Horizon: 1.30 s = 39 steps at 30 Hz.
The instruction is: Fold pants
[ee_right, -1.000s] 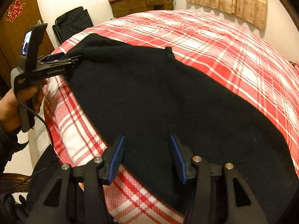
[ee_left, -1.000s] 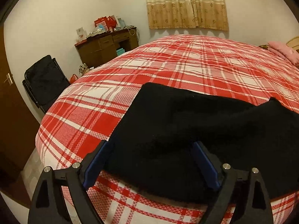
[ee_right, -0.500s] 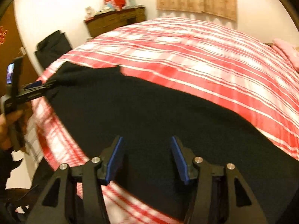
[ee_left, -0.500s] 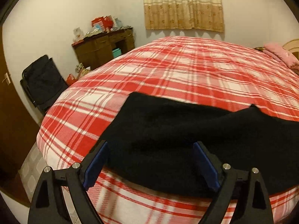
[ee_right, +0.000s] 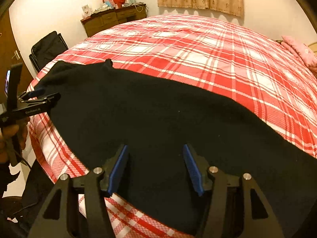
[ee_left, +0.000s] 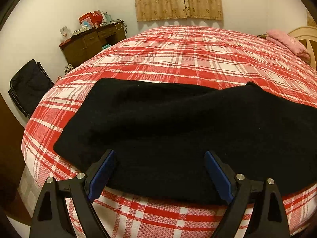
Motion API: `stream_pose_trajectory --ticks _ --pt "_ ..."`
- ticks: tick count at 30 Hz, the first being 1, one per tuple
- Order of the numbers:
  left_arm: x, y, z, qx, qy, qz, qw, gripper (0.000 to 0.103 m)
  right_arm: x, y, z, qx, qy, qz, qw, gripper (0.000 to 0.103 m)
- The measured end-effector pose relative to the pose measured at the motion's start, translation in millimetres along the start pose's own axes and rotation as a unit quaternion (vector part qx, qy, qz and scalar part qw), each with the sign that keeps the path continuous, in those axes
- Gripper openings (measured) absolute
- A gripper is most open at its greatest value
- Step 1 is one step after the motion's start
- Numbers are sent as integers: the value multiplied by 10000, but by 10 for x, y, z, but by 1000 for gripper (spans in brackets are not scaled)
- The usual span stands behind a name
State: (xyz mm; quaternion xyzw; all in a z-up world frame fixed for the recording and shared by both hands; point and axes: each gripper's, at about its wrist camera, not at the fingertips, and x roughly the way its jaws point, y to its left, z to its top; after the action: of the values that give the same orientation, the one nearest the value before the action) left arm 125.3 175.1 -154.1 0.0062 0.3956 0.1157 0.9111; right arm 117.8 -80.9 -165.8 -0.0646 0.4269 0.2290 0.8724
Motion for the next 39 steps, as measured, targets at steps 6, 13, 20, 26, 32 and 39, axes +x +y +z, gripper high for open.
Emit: stream_pose_trajectory --ticks 6,13,20,26,32,39 --pt "-241 -149 64 46 -215 -224 9995 91 -45 115 -70 -509 -69 -276 9983 64" --pt "-222 -491 -34 388 -134 -645 9971 91 -303 -305 -178 291 -166 -412 9986 73" --pt "-132 -548 -135 401 -52 -679 9969 91 -552 -862 -282 1318 -142 -187 9910 73" --pt "-136 -564 -171 376 -93 -632 9972 91 -1241 -1405 -389 1844 -835 -690 9769 73" --pt "-180 -547 -170 285 -112 -683 9972 91 -2081 -2358 -747 3063 -1344 -1286 9336 73" --pt "-200 -570 -182 334 -113 -691 9970 91 -2396 -3044 -1102 3965 -1129 -1232 9027 71"
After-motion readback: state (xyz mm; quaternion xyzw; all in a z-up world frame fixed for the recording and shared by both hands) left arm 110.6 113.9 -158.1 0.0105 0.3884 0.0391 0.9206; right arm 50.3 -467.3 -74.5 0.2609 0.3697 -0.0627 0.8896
